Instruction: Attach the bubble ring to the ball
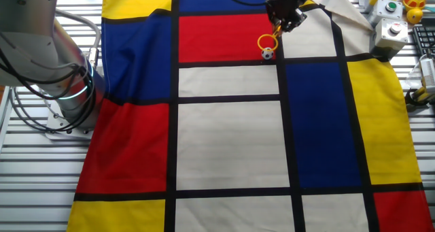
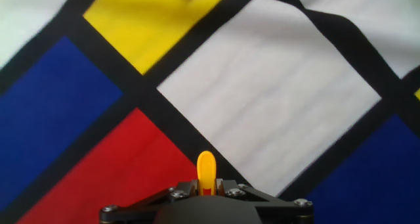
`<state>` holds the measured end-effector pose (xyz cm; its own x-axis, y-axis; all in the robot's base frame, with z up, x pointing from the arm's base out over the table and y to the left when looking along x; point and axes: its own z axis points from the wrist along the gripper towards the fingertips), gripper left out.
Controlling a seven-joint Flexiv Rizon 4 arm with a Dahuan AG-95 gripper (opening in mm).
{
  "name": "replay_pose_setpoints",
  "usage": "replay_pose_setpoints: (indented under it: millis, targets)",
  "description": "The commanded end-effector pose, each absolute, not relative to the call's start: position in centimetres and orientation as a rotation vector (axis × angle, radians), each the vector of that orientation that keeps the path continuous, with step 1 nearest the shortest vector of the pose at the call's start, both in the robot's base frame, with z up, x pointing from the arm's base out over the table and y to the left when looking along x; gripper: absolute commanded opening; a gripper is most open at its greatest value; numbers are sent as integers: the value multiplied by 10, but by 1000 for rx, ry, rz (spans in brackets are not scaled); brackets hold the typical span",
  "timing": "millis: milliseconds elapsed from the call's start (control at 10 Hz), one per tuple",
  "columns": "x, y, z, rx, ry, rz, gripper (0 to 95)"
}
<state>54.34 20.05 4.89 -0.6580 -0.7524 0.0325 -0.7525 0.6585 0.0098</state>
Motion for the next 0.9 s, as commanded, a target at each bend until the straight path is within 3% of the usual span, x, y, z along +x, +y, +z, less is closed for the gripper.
replay_pose_setpoints:
  millis: [100, 900]
  targets:
    - [547, 198, 44, 1289, -2828, 3, 0]
    - [545, 188, 21, 1326, -2846, 2, 0]
